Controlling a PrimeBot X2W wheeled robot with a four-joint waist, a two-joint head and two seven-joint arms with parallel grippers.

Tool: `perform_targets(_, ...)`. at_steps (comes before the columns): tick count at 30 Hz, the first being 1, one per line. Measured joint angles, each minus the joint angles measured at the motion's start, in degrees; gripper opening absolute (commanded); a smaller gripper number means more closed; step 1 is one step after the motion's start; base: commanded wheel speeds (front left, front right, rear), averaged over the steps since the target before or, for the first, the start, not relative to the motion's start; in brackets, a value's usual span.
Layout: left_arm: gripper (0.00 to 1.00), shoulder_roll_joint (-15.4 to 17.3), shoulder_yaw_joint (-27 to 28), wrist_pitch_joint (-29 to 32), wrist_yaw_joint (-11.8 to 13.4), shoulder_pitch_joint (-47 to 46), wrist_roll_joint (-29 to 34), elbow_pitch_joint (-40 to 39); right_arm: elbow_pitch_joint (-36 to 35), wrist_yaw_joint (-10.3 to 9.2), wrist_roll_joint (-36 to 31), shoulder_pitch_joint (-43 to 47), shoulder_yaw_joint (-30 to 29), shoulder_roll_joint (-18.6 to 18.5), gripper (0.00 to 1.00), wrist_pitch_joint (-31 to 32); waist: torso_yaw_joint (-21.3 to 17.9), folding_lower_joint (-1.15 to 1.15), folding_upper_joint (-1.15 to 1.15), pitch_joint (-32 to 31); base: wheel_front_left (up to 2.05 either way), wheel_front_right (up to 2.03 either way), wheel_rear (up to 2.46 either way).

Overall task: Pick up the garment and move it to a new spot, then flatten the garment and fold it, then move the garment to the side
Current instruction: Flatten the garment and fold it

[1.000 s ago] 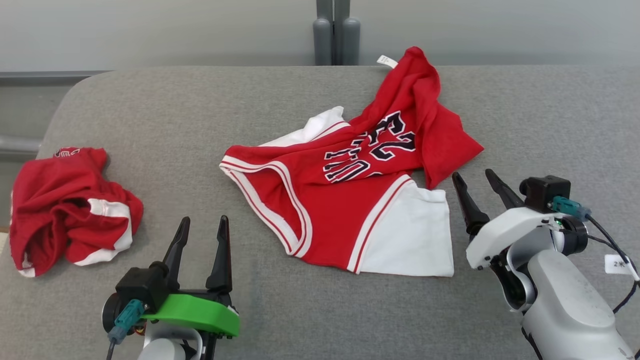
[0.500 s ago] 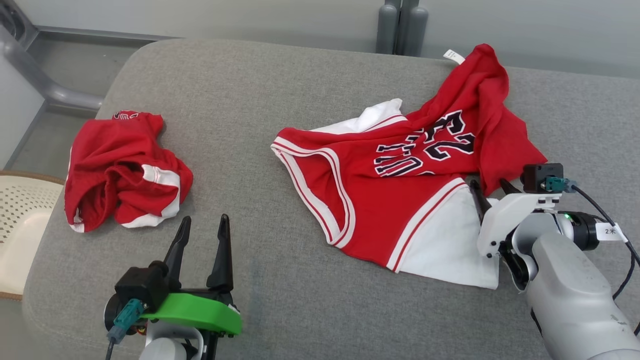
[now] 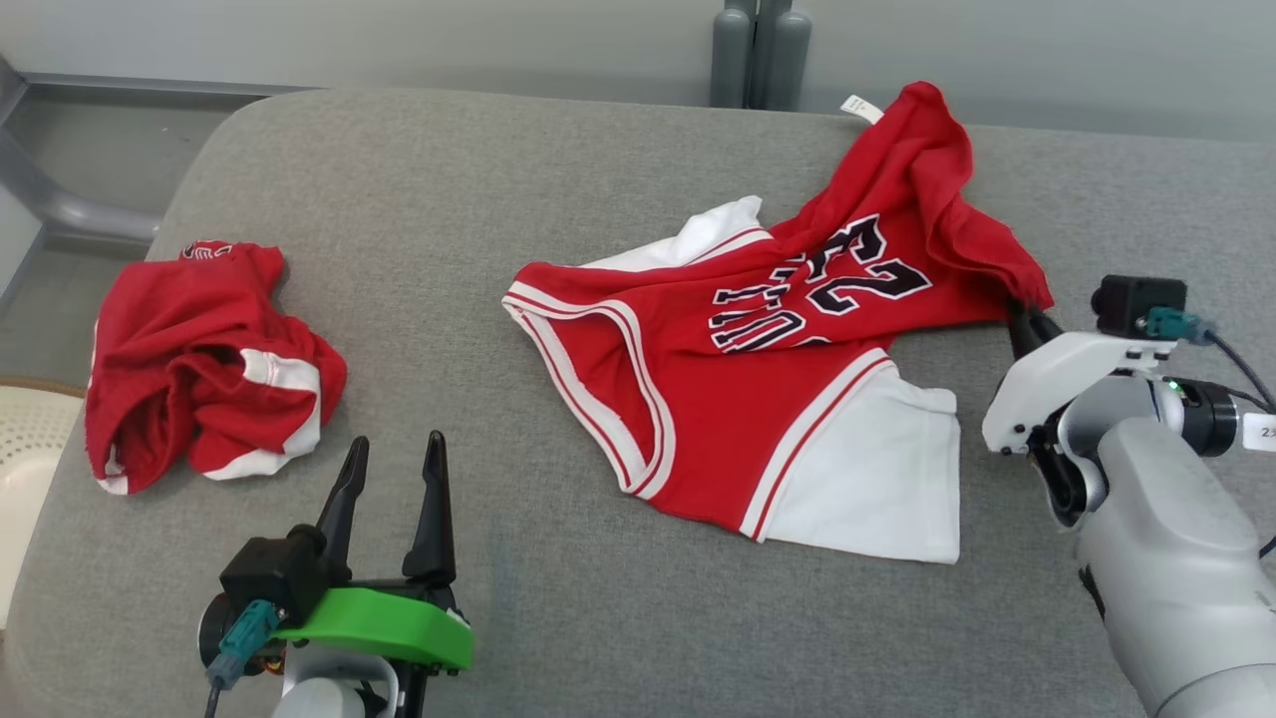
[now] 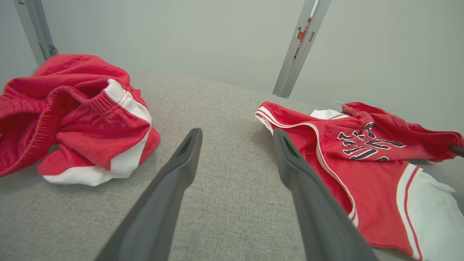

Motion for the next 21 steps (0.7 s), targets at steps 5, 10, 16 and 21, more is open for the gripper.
perform_targets(5, 1.0, 0.0, 0.2, 0.0, 0.0, 0.7, 0.2, 0.3, -9.0, 0.0, 7.5, 2.2, 1.0, -3.8, 0.0, 7.0, -3.1, 0.0, 0.0, -0.7, 0.0, 0.0, 0.0)
perform_targets(10, 1.0, 0.0, 0.3, 0.0, 0.0, 0.7, 0.4, 0.5, -20.7, 0.0, 17.1, 8.9, 1.9, -9.1, 0.0, 17.8, -6.5, 0.0, 0.0, -1.1, 0.0, 0.0, 0.0)
perform_targets(16, 1.0, 0.1, 0.4, 0.0, -0.2, 0.7, 0.4, 0.9, -33.3, 0.0, 24.1, 18.6, -2.4, -14.5, 0.0, 27.3, -10.6, 0.0, 0.0, -1.3, 0.0, 0.0, 0.0)
perform_targets(21, 1.0, 0.3, 0.5, 0.0, -0.3, 0.6, 0.5, 1.3, -37.6, 0.0, 24.9, 25.2, -7.7, -15.1, 0.0, 32.1, -13.1, 0.0, 0.0, -1.3, 0.0, 0.0, 0.0)
